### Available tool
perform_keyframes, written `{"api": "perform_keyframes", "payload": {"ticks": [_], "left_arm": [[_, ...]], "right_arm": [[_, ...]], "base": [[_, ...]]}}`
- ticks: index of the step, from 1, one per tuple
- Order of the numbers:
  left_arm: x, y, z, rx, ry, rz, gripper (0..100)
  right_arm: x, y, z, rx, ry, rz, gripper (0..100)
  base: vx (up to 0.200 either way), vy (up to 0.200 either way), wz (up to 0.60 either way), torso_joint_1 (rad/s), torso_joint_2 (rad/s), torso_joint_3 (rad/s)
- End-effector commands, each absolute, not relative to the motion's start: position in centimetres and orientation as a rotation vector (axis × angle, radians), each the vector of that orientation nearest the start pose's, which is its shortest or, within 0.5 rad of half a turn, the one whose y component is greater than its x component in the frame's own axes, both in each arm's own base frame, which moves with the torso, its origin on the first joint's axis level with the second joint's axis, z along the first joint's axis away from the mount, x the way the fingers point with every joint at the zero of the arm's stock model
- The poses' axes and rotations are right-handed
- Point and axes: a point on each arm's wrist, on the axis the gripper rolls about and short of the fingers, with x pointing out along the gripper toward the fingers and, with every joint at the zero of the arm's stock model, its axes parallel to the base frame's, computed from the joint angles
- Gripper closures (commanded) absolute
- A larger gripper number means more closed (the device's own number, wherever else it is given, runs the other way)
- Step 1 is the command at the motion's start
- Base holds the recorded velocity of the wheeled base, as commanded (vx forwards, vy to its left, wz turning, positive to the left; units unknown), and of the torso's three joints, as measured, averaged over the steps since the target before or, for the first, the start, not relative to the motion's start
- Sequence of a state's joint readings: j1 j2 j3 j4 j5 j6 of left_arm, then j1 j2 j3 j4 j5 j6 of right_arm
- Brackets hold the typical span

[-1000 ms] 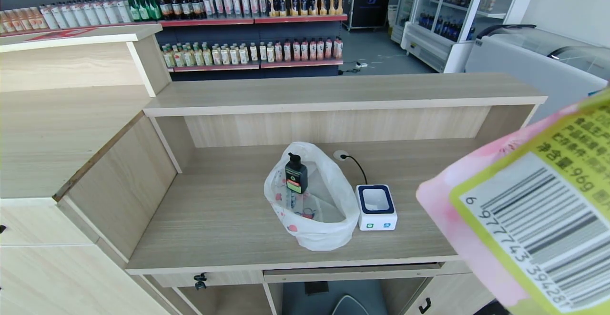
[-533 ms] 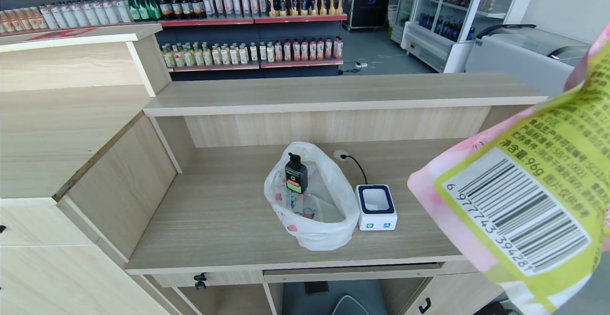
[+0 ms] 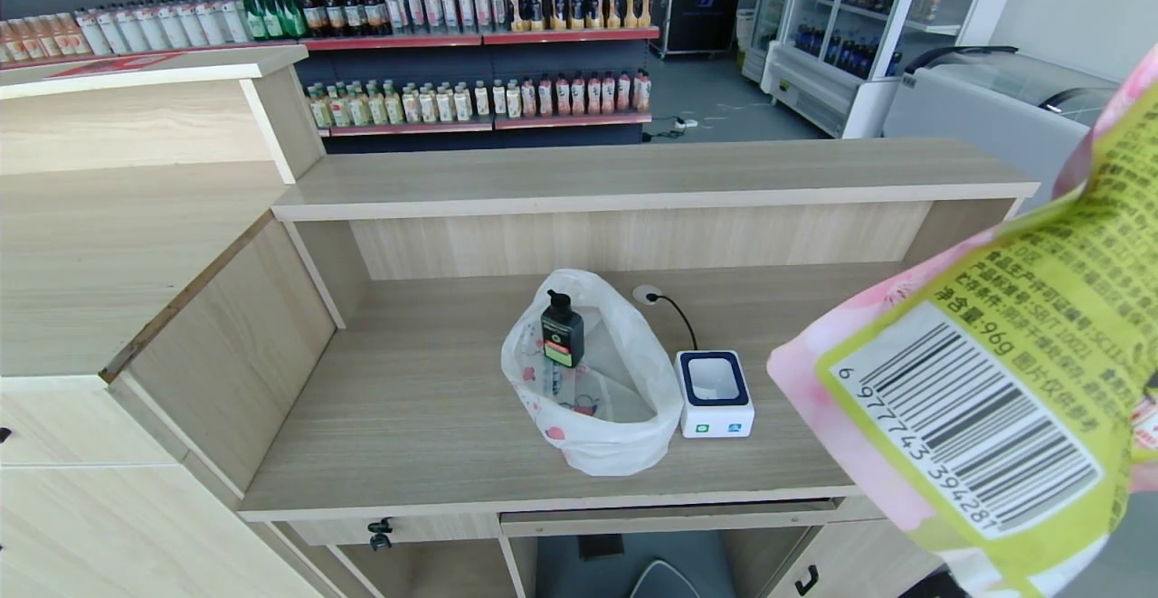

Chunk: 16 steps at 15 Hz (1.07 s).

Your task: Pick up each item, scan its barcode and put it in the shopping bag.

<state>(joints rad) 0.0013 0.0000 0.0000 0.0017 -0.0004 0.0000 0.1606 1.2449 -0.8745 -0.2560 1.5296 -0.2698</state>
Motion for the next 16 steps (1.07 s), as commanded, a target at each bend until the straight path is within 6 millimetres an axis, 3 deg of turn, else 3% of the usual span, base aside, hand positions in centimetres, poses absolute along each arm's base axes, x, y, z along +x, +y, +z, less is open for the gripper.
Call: {"api": "perform_keyframes", "payload": {"ticks": [1,11,16], "left_arm": [[-2.3,0.0,7.5,0.000,0.003,0.002,0],[-2.3,0.0,7.5,0.000,0.003,0.002,0],[-2.3,0.0,7.5,0.000,0.003,0.002,0]], "right_arm": [[16.6,5.0,28.2,-0.120,-0.138,1.719,100],[16.6,4.7,28.5,-0.156,-0.175,1.696,100],[17.1,0.7,29.4,-0.206,-0.155,1.358,100]], "base": [[0.000,0.000,0.00,0.000,0.00,0.000],[0.000,0.000,0.00,0.000,0.00,0.000],[0.000,0.000,0.00,0.000,0.00,0.000]]}}
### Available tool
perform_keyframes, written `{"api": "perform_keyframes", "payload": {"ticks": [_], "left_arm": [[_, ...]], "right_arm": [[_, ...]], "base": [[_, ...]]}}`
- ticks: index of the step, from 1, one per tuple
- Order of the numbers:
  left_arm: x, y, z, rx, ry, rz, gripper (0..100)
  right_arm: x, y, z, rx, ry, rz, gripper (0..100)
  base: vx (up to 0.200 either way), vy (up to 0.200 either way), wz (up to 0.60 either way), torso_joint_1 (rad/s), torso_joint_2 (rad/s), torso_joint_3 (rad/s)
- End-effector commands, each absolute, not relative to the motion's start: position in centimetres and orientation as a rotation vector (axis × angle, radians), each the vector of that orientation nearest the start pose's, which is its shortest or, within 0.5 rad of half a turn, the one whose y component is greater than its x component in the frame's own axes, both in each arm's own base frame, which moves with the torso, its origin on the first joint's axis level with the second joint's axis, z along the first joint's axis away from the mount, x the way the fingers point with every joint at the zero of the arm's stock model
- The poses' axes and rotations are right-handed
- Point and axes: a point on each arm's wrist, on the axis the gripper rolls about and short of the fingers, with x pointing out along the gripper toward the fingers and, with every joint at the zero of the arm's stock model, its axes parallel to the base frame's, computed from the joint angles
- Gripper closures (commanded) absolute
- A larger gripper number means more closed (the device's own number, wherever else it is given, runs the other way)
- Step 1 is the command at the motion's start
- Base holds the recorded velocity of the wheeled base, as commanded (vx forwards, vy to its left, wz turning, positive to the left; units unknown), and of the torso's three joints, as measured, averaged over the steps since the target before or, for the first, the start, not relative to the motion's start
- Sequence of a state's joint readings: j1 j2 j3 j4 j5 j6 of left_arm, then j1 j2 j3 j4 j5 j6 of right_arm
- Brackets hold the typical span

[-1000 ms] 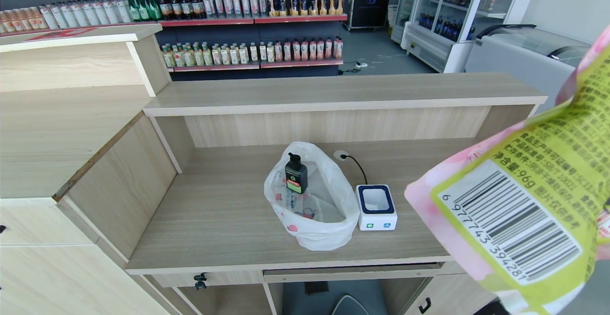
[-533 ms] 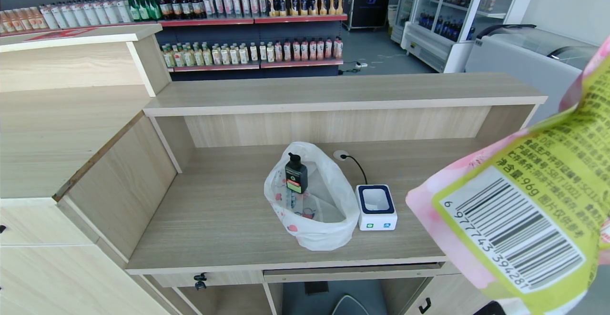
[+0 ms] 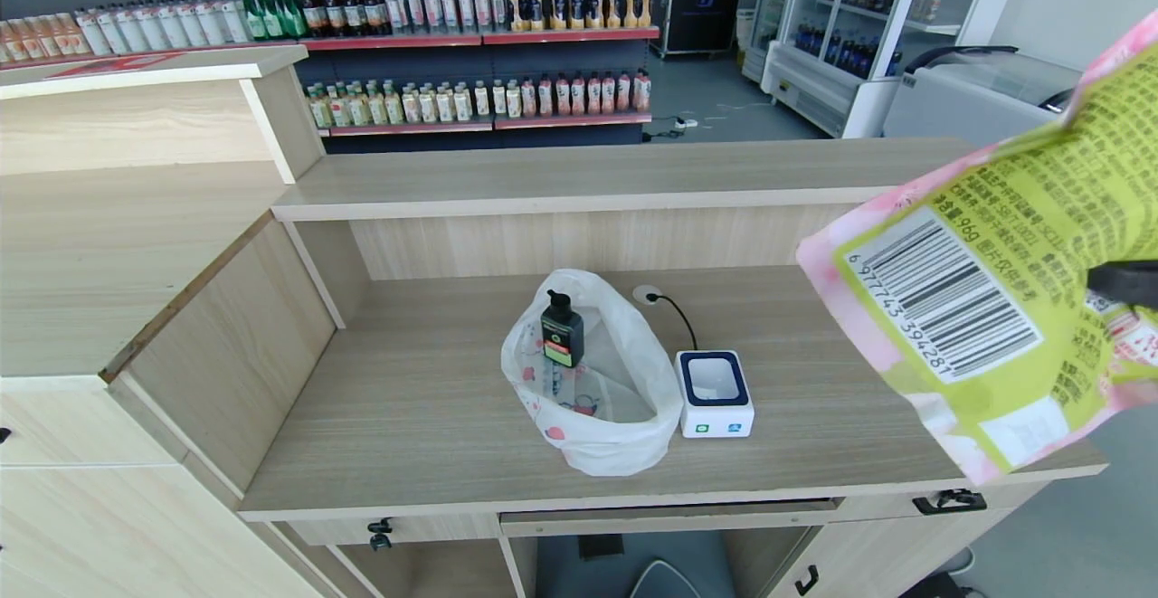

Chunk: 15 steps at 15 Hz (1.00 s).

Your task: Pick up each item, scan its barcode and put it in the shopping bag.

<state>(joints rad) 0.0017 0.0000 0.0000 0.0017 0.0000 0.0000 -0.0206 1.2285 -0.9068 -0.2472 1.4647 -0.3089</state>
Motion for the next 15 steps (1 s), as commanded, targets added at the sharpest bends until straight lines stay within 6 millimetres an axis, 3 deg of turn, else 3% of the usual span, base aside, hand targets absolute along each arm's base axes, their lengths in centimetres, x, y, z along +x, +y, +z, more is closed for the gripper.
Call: {"api": "perform_keyframes", "payload": {"ticks": [1,2,7,9,12,15], "left_arm": [[-2.3,0.0,7.5,0.000,0.003,0.002,0],[-2.3,0.0,7.5,0.000,0.003,0.002,0],[-2.3,0.0,7.5,0.000,0.003,0.002,0],[-2.3,0.0,7.5,0.000,0.003,0.002,0],[-2.3,0.0,7.5,0.000,0.003,0.002,0],[-2.3,0.0,7.5,0.000,0.003,0.002,0]], "right_arm": [[17.1,0.0,28.8,-0.187,-0.124,1.300,100],[16.5,-0.8,27.8,-0.157,-0.079,1.228,100],[15.2,-1.6,26.3,-0.115,0.002,1.084,100],[14.8,-1.6,25.1,-0.066,0.128,0.959,100],[15.7,-1.8,24.0,-0.130,0.267,0.665,100],[16.4,-2.7,22.7,-0.387,0.396,0.315,100]], "base": [[0.000,0.000,0.00,0.000,0.00,0.000],[0.000,0.000,0.00,0.000,0.00,0.000],[0.000,0.000,0.00,0.000,0.00,0.000],[0.000,0.000,0.00,0.000,0.00,0.000],[0.000,0.000,0.00,0.000,0.00,0.000],[0.000,0.000,0.00,0.000,0.00,0.000]]}}
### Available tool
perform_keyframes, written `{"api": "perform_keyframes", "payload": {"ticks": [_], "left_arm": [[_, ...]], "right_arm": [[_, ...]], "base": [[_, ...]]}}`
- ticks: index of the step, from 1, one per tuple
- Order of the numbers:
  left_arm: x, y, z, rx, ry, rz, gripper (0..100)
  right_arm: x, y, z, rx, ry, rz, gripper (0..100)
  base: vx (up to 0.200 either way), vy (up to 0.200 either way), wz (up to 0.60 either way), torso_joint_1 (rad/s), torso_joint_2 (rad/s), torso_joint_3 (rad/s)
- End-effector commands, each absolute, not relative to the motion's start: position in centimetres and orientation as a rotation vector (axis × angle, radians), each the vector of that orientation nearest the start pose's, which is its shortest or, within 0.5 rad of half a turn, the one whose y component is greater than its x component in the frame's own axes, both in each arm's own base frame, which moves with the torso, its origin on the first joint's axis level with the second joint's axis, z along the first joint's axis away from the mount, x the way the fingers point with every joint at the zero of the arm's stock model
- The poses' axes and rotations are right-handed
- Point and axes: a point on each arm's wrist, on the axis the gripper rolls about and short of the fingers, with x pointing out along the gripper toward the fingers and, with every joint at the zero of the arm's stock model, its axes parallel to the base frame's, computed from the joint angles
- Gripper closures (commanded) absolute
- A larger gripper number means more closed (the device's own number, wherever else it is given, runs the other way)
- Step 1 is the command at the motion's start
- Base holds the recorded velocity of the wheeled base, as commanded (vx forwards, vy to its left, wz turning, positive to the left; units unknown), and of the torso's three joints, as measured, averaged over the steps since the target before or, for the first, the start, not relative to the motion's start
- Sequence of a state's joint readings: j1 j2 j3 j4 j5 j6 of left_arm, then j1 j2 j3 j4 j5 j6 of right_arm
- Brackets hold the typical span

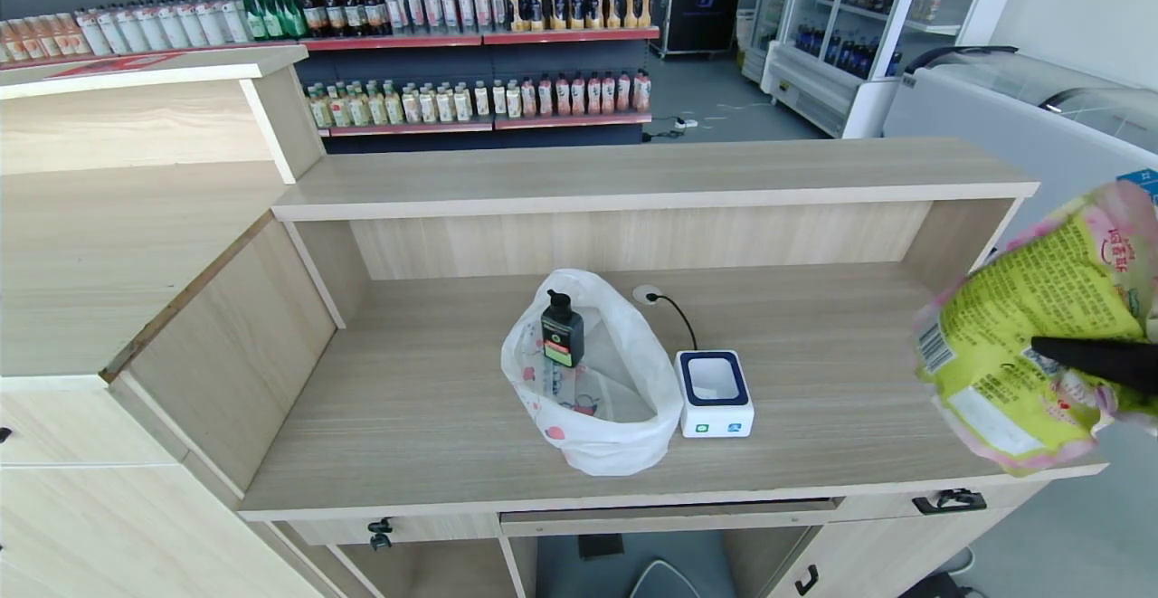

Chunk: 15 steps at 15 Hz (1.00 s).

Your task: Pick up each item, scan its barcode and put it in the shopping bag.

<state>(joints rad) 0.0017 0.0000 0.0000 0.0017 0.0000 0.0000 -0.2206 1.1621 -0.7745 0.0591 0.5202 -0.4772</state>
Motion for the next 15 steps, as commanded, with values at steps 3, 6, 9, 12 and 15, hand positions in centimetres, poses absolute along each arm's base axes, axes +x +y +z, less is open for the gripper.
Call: {"api": "perform_keyframes", "payload": {"ticks": [3,6,9,12,15], "left_arm": [[-2.3,0.0,7.5,0.000,0.003,0.002,0],[-2.3,0.0,7.5,0.000,0.003,0.002,0],[-2.3,0.0,7.5,0.000,0.003,0.002,0],[-2.3,0.0,7.5,0.000,0.003,0.002,0],[-2.3,0.0,7.5,0.000,0.003,0.002,0]], "right_arm": [[17.2,-3.0,22.5,-0.457,0.431,0.262,100],[17.9,-3.4,22.0,-0.647,0.453,0.261,100],[19.6,-4.8,21.4,-0.996,0.452,0.268,100],[21.3,-5.8,21.0,-1.235,0.411,0.296,100],[22.3,-6.1,20.0,-1.376,0.244,0.500,100]], "base": [[0.000,0.000,0.00,0.000,0.00,0.000],[0.000,0.000,0.40,0.002,0.00,0.005],[0.000,0.000,0.60,0.006,0.00,0.002],[0.000,0.000,0.20,0.001,0.00,-0.001],[0.000,0.000,0.00,0.000,0.00,0.000]]}}
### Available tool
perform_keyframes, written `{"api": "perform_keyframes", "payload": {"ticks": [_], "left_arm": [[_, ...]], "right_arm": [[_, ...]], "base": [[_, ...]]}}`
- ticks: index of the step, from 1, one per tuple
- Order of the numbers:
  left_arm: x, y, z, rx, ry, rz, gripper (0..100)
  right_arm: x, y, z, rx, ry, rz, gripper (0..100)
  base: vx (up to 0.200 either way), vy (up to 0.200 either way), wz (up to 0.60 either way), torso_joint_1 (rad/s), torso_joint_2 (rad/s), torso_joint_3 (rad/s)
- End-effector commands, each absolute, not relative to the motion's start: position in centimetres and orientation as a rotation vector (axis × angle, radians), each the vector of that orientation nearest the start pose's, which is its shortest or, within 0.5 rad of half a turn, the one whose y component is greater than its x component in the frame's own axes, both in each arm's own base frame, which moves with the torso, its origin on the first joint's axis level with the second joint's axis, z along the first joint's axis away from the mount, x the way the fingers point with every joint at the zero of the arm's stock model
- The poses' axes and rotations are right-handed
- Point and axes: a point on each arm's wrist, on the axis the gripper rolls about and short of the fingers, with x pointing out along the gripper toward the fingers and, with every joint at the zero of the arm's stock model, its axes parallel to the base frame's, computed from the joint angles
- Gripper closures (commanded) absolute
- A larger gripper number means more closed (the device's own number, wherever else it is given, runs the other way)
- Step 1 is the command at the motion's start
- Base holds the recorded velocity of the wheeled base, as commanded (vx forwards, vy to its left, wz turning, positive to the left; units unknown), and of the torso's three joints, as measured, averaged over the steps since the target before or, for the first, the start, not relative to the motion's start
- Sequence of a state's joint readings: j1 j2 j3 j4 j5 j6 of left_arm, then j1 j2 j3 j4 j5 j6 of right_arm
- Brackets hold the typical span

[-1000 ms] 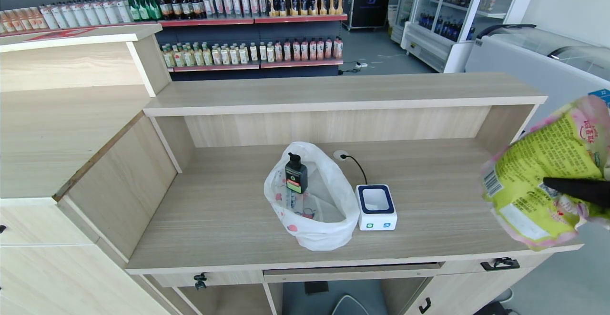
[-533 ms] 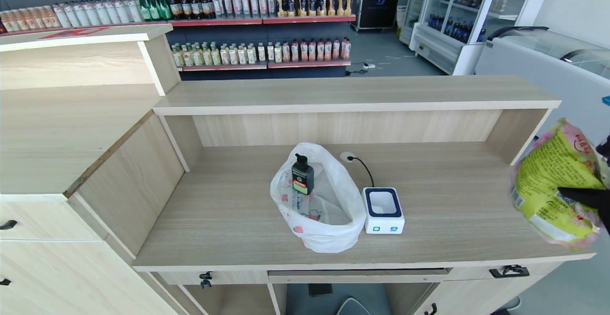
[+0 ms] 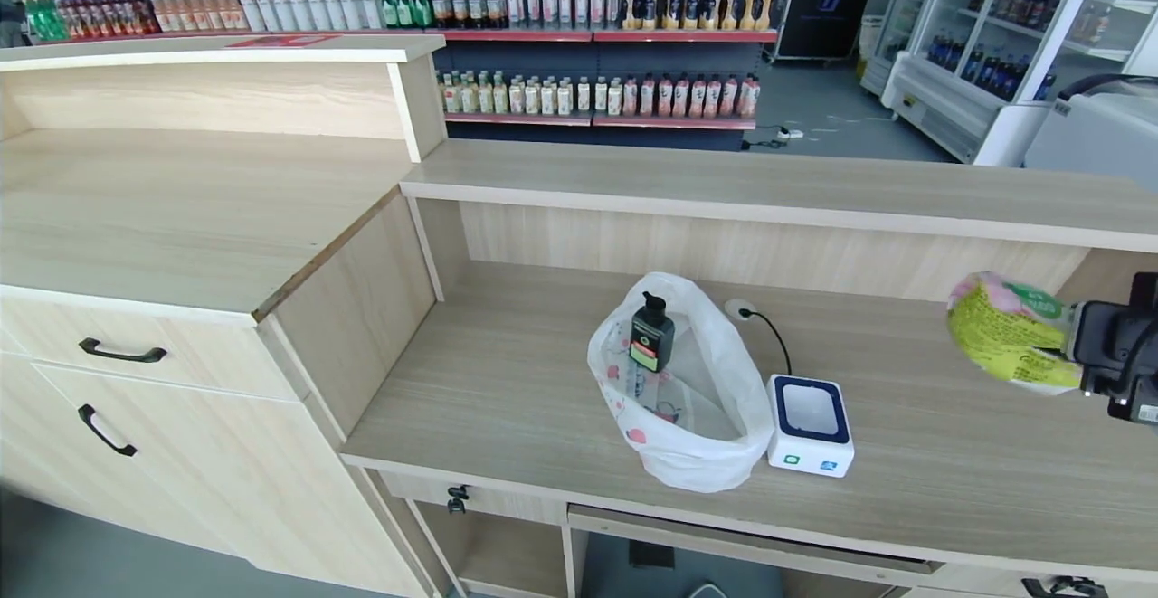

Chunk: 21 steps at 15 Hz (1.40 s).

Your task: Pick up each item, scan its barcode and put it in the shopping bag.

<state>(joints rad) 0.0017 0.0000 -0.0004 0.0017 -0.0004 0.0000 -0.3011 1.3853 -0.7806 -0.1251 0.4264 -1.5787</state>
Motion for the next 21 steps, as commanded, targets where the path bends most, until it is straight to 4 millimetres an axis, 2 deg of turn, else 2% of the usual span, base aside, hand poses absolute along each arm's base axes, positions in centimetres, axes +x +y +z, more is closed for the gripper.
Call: {"api": "perform_keyframes", "payload": {"ticks": [1,7,11,16,21], "left_arm": [[-2.3,0.0,7.5,0.000,0.003,0.002,0],[-2.3,0.0,7.5,0.000,0.003,0.002,0],[-2.3,0.0,7.5,0.000,0.003,0.002,0],[-2.3,0.0,7.5,0.000,0.003,0.002,0],[-2.3,0.0,7.5,0.000,0.003,0.002,0]], "right_arm": [[22.6,-6.5,19.5,-1.430,0.192,0.562,100],[24.6,-7.8,16.6,-1.631,0.118,0.711,100],[25.3,-8.0,15.4,-1.681,0.105,0.761,100],[25.7,-7.6,15.0,-1.704,0.081,0.795,100],[26.8,-5.9,14.3,-1.734,0.008,0.840,100]], "base": [[0.000,0.000,0.00,0.000,0.00,0.000],[0.000,0.000,0.00,0.000,0.00,0.000],[0.000,0.000,0.00,0.000,0.00,0.000],[0.000,0.000,0.00,0.000,0.00,0.000],[0.000,0.000,0.00,0.000,0.00,0.000]]}}
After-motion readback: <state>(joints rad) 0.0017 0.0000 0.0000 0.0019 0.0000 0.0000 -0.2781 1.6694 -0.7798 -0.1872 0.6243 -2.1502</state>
